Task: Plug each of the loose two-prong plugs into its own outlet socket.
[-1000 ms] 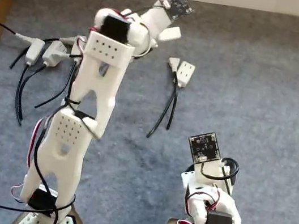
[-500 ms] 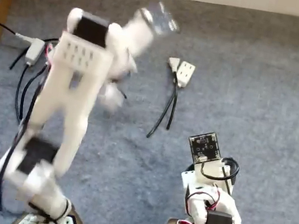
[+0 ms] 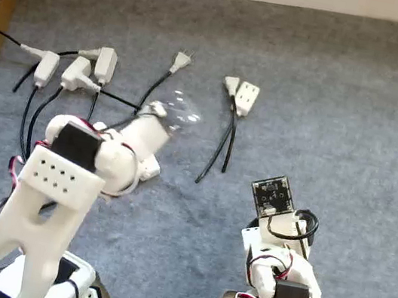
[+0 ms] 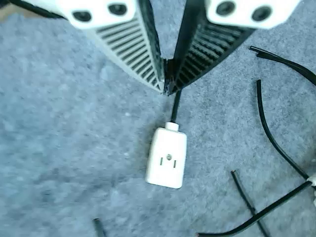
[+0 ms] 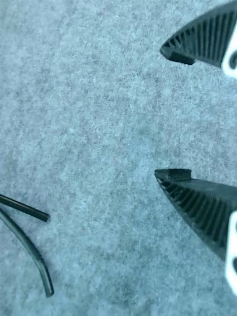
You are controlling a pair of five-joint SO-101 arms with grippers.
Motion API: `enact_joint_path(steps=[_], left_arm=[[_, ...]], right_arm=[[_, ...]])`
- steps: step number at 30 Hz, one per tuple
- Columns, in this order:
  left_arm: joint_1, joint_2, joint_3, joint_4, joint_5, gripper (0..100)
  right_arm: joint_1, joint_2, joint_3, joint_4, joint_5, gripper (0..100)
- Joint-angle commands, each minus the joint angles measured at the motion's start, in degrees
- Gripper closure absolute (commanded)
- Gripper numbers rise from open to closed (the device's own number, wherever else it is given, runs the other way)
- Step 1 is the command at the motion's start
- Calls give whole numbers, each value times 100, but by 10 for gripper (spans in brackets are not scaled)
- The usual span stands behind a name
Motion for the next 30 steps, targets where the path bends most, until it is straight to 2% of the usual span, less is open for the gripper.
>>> enact_joint_path(steps=[1,4,12,17,22,27,30], left_arm=[[-567,365,1015,-1820,-237,913],[-611,875,1367,-2620,-475,845],[-48,1349,1411,-2848,-554,842],[-75,1657,1499,-3420,-554,842],[-84,2668,1411,-3965,-563,842],[-541,3670,541,-4123,-563,842],[-875,4119,-171,-3868,-677,842]], right_arm=[[-75,-110,646,-101,70,666],[-75,-110,646,-101,70,666],[-198,-110,646,-110,70,666],[-198,-110,646,-101,70,666],[-198,-110,646,-92,70,666],[-198,-110,646,-92,70,666],[-198,-110,646,-92,70,666]])
